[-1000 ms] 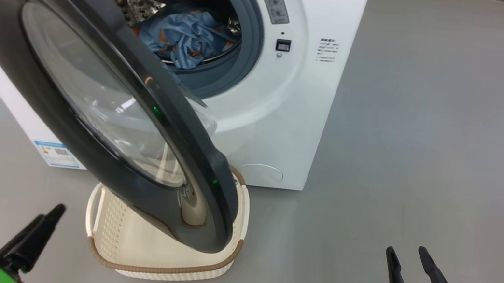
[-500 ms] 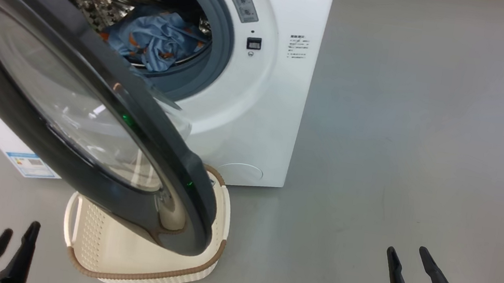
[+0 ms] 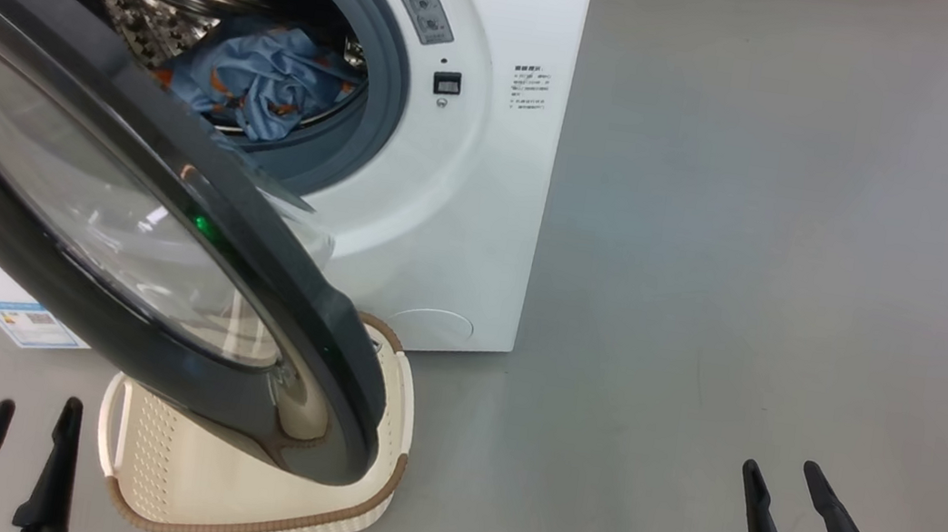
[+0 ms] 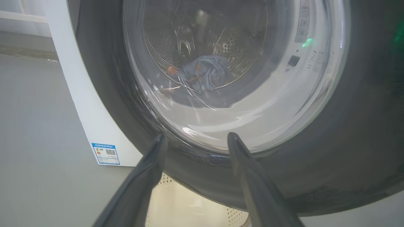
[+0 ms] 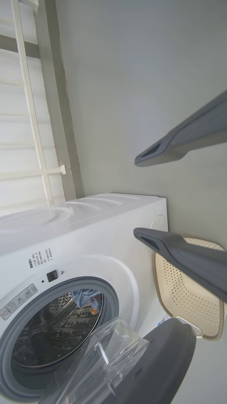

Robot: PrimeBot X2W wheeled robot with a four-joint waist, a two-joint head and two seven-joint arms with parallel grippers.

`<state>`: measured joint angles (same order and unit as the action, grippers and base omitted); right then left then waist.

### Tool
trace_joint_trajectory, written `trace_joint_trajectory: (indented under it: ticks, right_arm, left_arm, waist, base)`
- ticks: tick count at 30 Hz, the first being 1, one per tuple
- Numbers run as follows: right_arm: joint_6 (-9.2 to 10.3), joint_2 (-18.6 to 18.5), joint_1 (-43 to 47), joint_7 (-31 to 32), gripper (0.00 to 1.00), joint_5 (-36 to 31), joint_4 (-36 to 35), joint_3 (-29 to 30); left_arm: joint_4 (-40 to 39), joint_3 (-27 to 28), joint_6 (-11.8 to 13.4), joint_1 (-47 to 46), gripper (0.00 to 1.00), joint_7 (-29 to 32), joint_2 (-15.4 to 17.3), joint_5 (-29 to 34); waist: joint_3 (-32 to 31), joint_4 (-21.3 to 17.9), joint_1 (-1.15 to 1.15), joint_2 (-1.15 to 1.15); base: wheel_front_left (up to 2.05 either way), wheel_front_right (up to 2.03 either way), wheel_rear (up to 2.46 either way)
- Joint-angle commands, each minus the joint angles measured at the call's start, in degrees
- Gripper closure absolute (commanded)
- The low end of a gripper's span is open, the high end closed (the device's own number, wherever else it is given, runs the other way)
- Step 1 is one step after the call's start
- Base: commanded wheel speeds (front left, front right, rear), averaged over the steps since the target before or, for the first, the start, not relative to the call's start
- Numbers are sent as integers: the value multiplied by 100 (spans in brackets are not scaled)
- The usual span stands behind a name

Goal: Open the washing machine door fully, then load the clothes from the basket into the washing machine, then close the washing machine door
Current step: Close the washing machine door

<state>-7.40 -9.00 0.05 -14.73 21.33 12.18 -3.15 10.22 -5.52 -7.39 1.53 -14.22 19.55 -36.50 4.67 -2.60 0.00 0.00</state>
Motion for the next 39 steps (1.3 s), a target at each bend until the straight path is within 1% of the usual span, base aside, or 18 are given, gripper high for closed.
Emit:
trace_joint_trajectory:
  ticks: [1,4,6,8,11,15,21,29,31,32,33,39]
  right_arm:
    - [-9,-53,-55,-27,0,39,-154,-129]
    - [-9,-43,-53,-27,0,41,-158,-118]
    - [-9,-27,-57,-27,0,38,-161,-117]
    - [-9,-10,-62,-27,0,34,-158,-120]
    - [-9,28,-71,-27,0,29,-150,-121]
    - [-9,59,-79,-27,0,21,-148,-113]
    - [-9,75,-119,-27,0,14,-146,-113]
    - [-9,81,-166,-27,0,20,-125,-136]
    - [-9,118,-261,-27,58,51,-115,-207]
    - [-9,135,-299,-27,78,60,-116,-246]
    - [-9,153,-342,-27,100,76,-116,-288]
    - [-9,207,-782,-27,100,178,-175,-586]
  left_arm:
    - [-164,267,-10,-95,0,-77,131,73]
    - [-338,480,-10,15,0,-77,-100,622]
    - [-398,554,-10,88,0,-77,-237,855]
    - [-403,629,-10,143,0,-77,-360,998]
    - [-361,674,-10,186,0,-77,-463,1187]
    - [-355,916,-10,157,0,-77,-624,1298]
    - [-359,976,-10,131,0,-77,-669,1339]
    - [-364,906,-10,112,0,-77,-659,1316]
    - [-353,901,-10,133,0,-77,-700,1240]
    - [-353,893,-10,145,0,-77,-714,1231]
    - [-350,902,-10,155,0,-77,-740,1215]
    - [-370,932,-10,219,0,-77,-866,1179]
  waist:
    - [4,-4,0,0]
    - [14,-15,0,0]
    - [29,-17,0,0]
    - [38,-14,0,0]
    - [69,-5,0,0]
    - [103,24,0,0]
    - [124,50,0,0]
    - [90,105,0,0]
    - [75,122,0,0]
    - [68,135,0,0]
    - [62,150,0,0]
    - [23,279,0,0]
  base:
    - [0,0,0]
    - [0,0,0]
    - [0,0,0]
    - [0,0,0]
    - [0,0,0]
    - [0,0,0]
    - [0,0,0]
    - [0,0,0]
    - [0,0,0]
    - [0,0,0]
    - [0,0,0]
    - [0,0,0]
